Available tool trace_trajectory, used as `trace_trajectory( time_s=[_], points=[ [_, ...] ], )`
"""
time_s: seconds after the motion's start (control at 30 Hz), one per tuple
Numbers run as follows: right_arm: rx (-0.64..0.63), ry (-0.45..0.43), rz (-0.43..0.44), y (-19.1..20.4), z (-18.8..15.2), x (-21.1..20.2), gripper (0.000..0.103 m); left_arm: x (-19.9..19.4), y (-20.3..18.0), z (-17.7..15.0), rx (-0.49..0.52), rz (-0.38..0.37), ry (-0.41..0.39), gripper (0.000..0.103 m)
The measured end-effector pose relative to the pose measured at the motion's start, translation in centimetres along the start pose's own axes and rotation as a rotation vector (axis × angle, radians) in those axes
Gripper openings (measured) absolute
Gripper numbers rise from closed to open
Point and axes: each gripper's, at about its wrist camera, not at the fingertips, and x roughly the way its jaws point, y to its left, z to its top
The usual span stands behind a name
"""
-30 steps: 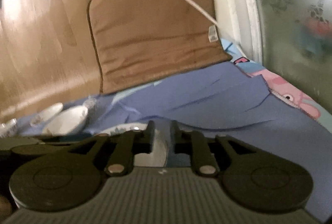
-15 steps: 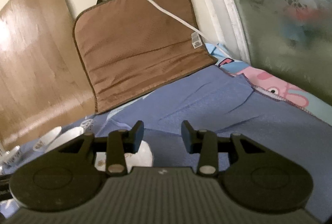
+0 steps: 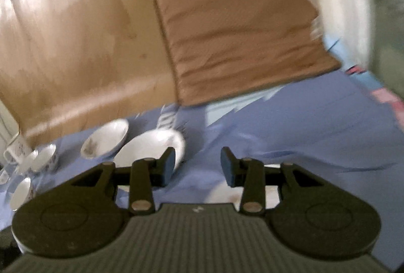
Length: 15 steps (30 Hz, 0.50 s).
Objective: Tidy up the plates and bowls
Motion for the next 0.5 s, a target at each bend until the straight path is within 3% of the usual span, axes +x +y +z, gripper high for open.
trace_trajectory(
  time_s=[0.07,0.23,0.3,0.37,0.5],
  points=[
    [0.011,0.034,-0.036,0.5,0.5,1.8,0.042,-0.3,0.8,-0.1,-0.042,-0.038,-0.010,0.069],
    [0.130,0.160,-0.012,0.6,1.1,5.9,0.039,-0.3,2.4,0.1,-0.126,-0.104,-0.020,0.069],
    [0.116,0.182,-0.027,1.0,0.7,6.4,0.014,-0.3,2.6,0.1,-0.142,-0.121,-0.022,0.068],
    [0.107,0.183,-0.015,1.5,0.4,5.6,0.013,-0.3,3.0,0.1,-0.161,-0.151,-0.024,0.067],
    [0.135,0.254,0.129,1.6,-0.9,2.4,0.013,-0.2,4.3,0.1,-0.229,-0.285,-0.002,0.067]
  ],
)
